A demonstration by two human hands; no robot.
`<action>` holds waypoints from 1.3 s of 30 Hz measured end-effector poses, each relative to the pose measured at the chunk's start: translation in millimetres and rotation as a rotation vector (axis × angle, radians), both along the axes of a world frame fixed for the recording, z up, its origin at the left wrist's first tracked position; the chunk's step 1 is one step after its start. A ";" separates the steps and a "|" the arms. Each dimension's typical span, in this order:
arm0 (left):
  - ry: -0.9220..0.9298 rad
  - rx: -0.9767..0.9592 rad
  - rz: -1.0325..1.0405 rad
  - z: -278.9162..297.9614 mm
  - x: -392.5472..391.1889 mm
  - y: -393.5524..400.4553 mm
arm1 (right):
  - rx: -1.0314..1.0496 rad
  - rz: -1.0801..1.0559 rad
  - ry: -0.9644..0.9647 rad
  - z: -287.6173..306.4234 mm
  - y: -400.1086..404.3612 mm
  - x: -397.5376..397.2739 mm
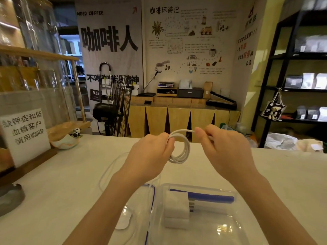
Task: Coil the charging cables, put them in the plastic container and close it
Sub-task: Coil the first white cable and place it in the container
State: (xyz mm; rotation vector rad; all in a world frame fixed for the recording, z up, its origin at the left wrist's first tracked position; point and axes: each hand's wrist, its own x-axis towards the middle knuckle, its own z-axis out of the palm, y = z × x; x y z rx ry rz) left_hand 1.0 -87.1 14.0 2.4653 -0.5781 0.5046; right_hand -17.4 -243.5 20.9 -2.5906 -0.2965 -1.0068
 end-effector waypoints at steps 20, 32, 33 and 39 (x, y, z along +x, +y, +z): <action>0.507 -0.610 -0.434 9.7 1.3 4.0 | 0.284 0.291 -0.144 -6.2 -0.5 5.4; 0.442 -0.692 -0.502 6.9 -0.7 -0.3 | 0.615 0.571 0.206 -6.4 8.1 6.5; 0.452 -0.700 -0.495 6.8 -0.4 0.2 | 0.613 0.583 0.219 -6.9 8.8 7.0; 0.493 -0.724 -0.462 5.0 1.6 -2.7 | 0.513 0.495 0.229 -12.3 9.0 8.0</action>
